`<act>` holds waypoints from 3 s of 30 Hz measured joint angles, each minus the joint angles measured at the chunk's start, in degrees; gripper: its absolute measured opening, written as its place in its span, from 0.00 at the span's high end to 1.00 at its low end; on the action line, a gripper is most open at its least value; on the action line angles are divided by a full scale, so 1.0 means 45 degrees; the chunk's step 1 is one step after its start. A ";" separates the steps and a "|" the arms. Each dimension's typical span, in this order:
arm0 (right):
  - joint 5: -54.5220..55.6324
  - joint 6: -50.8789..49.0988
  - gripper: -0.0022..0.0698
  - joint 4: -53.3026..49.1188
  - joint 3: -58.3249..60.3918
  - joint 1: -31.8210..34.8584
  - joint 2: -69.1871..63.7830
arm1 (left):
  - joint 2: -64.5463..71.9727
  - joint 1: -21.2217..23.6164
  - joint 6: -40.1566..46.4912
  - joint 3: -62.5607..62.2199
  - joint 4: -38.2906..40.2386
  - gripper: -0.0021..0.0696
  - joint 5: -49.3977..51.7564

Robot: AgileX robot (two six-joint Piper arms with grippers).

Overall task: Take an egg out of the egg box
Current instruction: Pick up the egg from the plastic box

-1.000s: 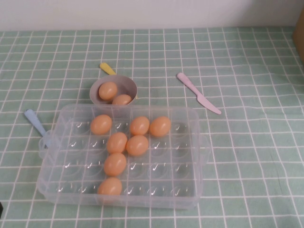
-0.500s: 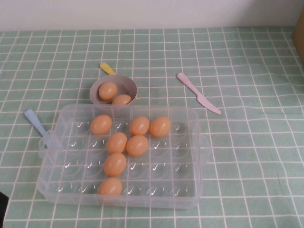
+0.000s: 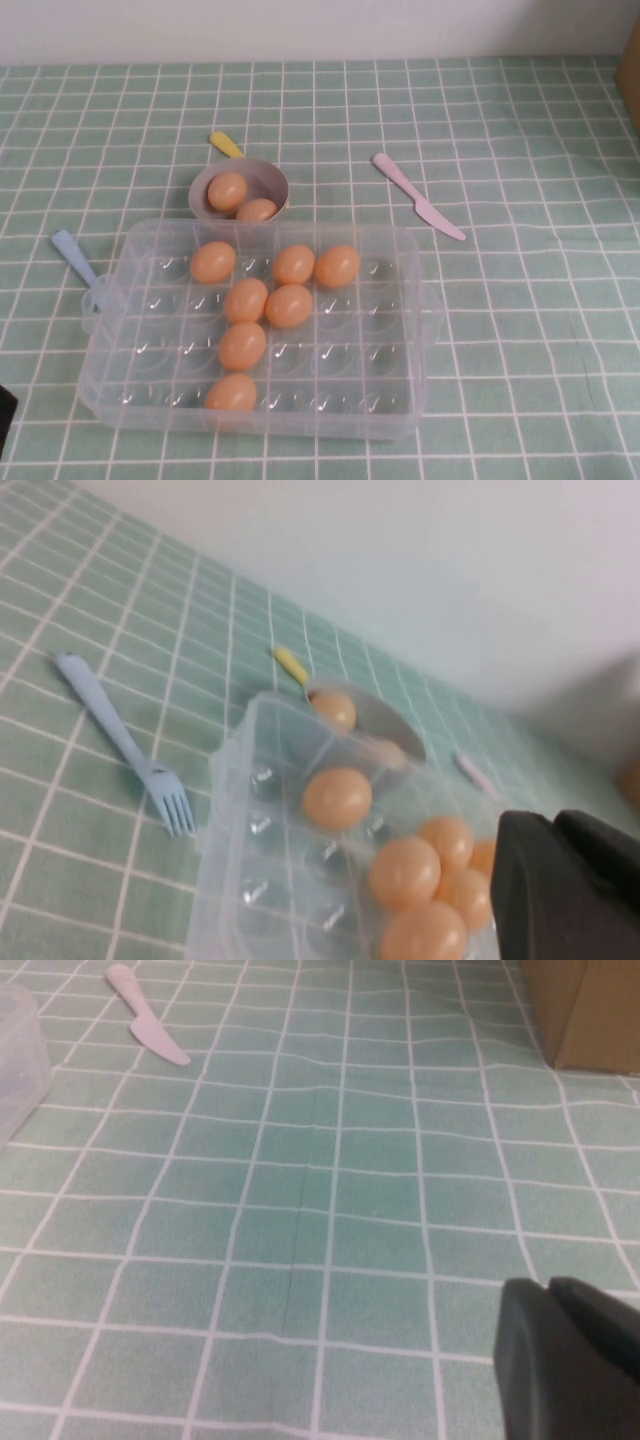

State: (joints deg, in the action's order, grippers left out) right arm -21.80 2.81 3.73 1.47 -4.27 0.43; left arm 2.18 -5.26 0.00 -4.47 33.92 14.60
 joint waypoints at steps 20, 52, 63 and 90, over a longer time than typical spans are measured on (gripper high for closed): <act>0.0000 0.0000 0.99 0.0000 0.0000 0.0000 0.0000 | 1.1529 -0.0084 0.3710 -0.9586 -0.3399 0.98 0.8945; 0.0000 0.0000 0.99 0.0000 0.0000 0.0000 0.0000 | 2.0568 -0.3980 0.4445 -1.4965 -0.6483 0.84 0.8016; 0.0000 0.0000 0.99 0.0000 0.0000 0.0000 0.0000 | 2.2240 -0.3980 0.3911 -1.6080 -0.6852 0.31 0.7578; 0.0000 0.0000 0.99 0.0000 0.0000 0.0000 0.0000 | 2.3070 -0.3931 0.3631 -1.6469 -0.7855 0.30 0.7083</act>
State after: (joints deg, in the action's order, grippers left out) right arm -21.80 2.81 3.73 1.47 -4.27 0.43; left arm 106.00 -22.95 16.34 -78.59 -1.43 46.47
